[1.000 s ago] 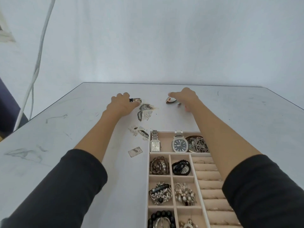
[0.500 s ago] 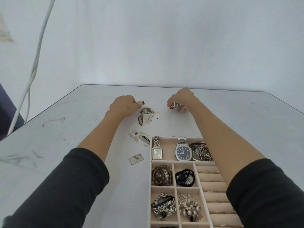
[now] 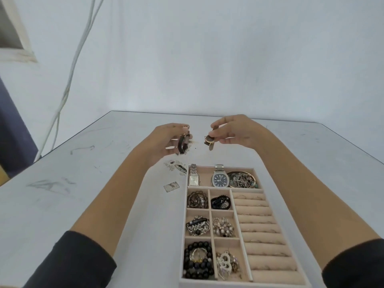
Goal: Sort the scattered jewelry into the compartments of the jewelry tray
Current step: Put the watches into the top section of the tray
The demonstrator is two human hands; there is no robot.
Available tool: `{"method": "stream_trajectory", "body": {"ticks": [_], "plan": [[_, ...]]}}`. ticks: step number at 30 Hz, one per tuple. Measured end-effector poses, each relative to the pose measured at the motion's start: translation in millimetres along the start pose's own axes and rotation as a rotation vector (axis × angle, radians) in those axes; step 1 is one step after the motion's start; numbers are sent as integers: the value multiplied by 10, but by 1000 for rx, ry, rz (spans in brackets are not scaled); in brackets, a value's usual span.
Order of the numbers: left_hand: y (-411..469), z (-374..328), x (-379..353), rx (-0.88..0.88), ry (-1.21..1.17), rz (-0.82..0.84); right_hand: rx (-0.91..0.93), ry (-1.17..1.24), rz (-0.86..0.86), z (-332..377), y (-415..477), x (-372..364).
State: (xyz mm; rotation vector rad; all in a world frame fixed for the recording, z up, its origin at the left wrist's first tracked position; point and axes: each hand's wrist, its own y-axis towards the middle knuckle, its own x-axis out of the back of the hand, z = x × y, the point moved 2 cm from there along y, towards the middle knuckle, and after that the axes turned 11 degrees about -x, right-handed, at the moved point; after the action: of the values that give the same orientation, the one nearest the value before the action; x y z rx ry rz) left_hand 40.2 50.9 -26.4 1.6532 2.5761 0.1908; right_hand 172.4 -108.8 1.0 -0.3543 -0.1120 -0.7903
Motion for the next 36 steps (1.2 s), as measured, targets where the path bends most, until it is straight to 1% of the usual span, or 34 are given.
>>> {"method": "stream_trajectory", "body": {"ticks": [4, 7, 11, 14, 20, 23, 29, 36], "plan": [[-191, 13, -68, -21, -58, -21, 67, 61, 26, -30, -307, -40], [-303, 64, -116, -55, 0, -19, 96, 80, 37, -87, -454, -74], [-417, 110, -168, -88, 124, 31, 102, 83, 35, -198, -565, -102], [-445, 76, -203, -121, 107, 45, 102, 80, 35, -272, -588, -108], [-434, 48, -203, -142, 42, -16, 115, -82, 22, -293, -620, -186], [-413, 59, -179, -147, -4, -106, 133, -209, -20, -292, -641, -236], [-393, 71, -133, -169, -68, -258, 108, -300, -72, -305, -624, -338], [-392, 77, -119, -161, -76, -277, 184, -406, -115, -330, -600, -380]]}}
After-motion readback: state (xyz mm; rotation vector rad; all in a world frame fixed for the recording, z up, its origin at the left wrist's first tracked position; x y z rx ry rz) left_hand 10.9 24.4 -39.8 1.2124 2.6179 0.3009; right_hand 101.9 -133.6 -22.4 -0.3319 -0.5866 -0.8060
